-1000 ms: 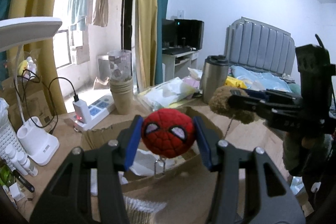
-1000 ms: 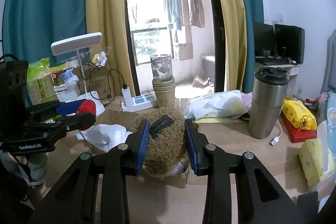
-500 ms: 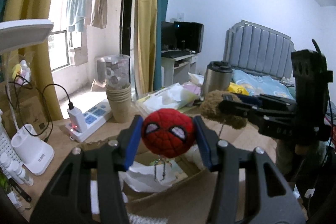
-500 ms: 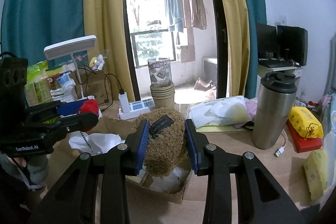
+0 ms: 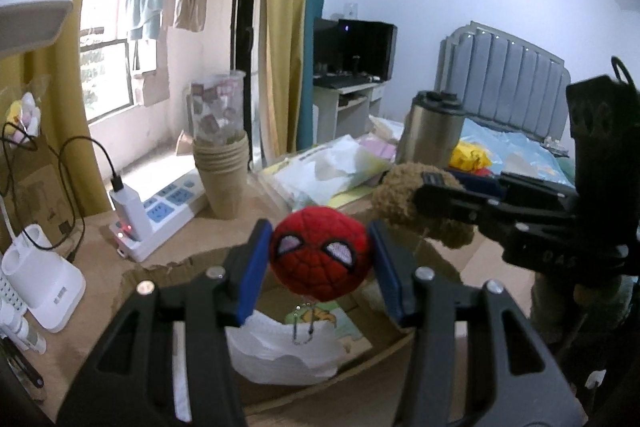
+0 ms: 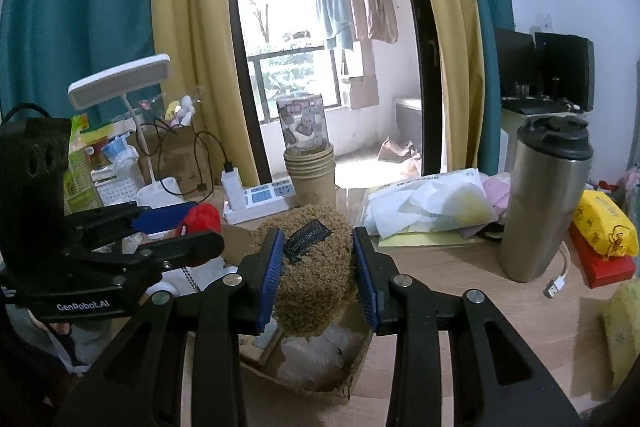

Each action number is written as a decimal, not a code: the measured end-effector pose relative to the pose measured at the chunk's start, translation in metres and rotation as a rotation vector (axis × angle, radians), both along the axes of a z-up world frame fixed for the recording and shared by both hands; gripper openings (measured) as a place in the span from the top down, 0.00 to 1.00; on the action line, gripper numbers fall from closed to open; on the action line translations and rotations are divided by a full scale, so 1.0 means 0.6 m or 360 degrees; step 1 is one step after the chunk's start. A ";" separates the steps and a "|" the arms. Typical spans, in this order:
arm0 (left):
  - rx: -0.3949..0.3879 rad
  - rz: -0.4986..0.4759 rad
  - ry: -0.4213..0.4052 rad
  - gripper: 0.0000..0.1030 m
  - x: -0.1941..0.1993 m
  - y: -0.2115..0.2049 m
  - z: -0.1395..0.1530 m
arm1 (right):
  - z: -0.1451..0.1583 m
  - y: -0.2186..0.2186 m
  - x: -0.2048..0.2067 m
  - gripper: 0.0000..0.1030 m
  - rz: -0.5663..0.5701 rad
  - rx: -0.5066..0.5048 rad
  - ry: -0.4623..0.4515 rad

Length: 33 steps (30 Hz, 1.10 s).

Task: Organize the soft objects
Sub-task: 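Carry both plush keychains over the cardboard box with both grippers, then lower both plushes into the cardboard box and open both grippers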

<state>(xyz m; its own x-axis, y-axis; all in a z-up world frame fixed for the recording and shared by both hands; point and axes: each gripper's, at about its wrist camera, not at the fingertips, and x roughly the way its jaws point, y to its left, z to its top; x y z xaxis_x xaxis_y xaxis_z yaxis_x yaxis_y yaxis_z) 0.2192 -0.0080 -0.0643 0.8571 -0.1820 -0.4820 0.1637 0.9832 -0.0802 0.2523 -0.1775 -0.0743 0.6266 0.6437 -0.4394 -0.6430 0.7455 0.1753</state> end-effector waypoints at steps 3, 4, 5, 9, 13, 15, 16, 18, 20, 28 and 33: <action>-0.0003 0.0011 0.0030 0.51 0.012 0.002 -0.008 | -0.009 0.007 0.008 0.64 0.0009 -0.0011 0.0021; -0.0006 0.0016 0.0045 0.51 0.018 0.003 -0.012 | -0.012 0.010 0.010 0.64 0.0010 -0.0016 0.0027; -0.0008 0.0022 0.0059 0.51 0.024 0.005 -0.016 | -0.015 0.012 0.012 0.64 0.0009 -0.0020 0.0034; -0.0019 0.0042 0.0115 0.50 0.040 0.010 -0.031 | -0.025 0.016 0.020 0.64 0.0008 -0.0029 0.0059; -0.0032 0.0052 0.0148 0.50 0.050 0.012 -0.044 | -0.037 0.023 0.028 0.63 0.0010 -0.0035 0.0099; -0.0031 0.0059 0.0177 0.50 0.057 0.013 -0.052 | -0.043 0.023 0.032 0.63 0.0017 -0.0036 0.0112; -0.0035 0.0059 0.0182 0.50 0.058 0.013 -0.054 | -0.045 0.024 0.033 0.63 0.0021 -0.0039 0.0117; -0.0043 0.0063 0.0192 0.50 0.062 0.014 -0.058 | -0.047 0.027 0.035 0.63 0.0023 -0.0044 0.0123; -0.0048 0.0069 0.0200 0.50 0.065 0.016 -0.060 | -0.051 0.030 0.038 0.63 0.0023 -0.0045 0.0136; -0.0044 0.0082 0.0236 0.48 0.070 0.017 -0.068 | -0.066 0.039 0.045 0.57 0.0000 -0.0108 0.0152; -0.0034 0.0076 0.0228 0.32 0.069 0.015 -0.068 | -0.067 0.036 0.050 0.46 -0.0024 -0.0105 0.0164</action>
